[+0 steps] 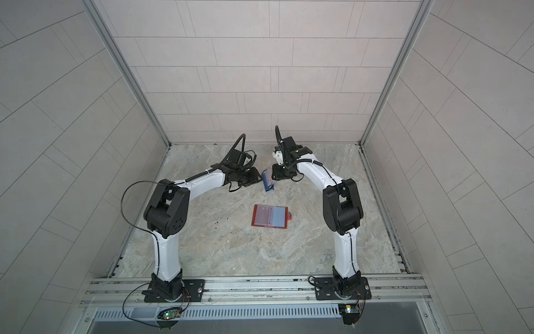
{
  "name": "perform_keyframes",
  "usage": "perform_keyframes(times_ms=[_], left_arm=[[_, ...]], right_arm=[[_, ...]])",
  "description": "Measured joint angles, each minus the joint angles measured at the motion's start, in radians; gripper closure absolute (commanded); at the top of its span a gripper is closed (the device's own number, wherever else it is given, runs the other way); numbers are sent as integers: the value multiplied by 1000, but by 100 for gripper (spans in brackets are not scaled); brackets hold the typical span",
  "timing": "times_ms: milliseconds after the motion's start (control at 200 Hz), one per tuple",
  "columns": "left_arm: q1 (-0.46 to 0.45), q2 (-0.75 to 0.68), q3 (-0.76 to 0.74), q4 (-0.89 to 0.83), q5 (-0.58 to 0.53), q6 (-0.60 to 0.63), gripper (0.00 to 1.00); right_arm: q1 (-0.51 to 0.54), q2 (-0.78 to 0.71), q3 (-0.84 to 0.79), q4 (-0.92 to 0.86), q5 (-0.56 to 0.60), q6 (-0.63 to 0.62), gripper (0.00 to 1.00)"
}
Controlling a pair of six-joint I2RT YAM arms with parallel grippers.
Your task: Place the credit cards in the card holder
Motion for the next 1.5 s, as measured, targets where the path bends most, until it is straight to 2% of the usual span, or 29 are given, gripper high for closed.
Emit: perform_keyframes(times_ms=[415,646,1501], left_arm=[[7,158,85,35,55,-63,63],[22,207,113,50,77,-75,65],[29,241,144,60,110,-104,73]], right_arm=[[-8,175,185,-68,-21,-1,56],[-8,224,226,-100,-20,-2,56],[17,386,478,-220,54,-2,58]])
